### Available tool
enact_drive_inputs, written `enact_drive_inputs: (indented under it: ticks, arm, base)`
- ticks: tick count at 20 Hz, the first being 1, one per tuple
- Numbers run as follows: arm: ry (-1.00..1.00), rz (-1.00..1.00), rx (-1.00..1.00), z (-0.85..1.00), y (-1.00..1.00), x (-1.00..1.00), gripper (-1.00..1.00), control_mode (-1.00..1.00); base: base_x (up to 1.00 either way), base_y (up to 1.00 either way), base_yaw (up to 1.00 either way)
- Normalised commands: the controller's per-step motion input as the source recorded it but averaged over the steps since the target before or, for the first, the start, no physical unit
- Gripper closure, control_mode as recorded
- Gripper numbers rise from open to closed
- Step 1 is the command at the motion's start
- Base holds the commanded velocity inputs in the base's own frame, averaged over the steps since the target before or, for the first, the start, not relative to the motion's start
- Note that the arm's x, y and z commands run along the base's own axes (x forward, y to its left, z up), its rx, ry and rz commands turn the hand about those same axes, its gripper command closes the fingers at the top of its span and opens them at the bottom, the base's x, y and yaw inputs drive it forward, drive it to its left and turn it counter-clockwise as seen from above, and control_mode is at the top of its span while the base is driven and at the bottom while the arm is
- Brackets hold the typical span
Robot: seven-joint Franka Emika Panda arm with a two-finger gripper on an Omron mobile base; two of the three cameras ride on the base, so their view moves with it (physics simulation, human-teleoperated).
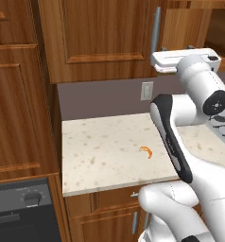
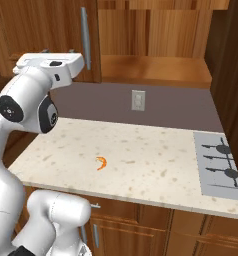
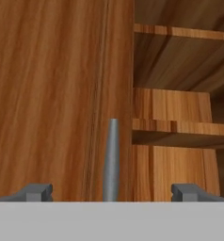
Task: Retrieve the tupperware from the cabinet, then place the raw meat into the tupperware to avoid contamination.
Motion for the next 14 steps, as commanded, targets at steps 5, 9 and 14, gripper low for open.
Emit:
enact_drive_inputs:
  ticks: [5,9,14]
  arm:
    - [0.00,0.02,0.00,0.00,0.00,0.42,-1.00,-1.00]
    - [0.00,0.02,0.00,0.00,0.00,0.42,-1.00,-1.00]
    - [0.00,0.01,0.00,0.00,0.02,0.44,-1.00,-1.00]
  base:
    - [0.00,0.00,0.00]
    - [0.00,0.00,0.00]
    - [0.00,0.00,0.00]
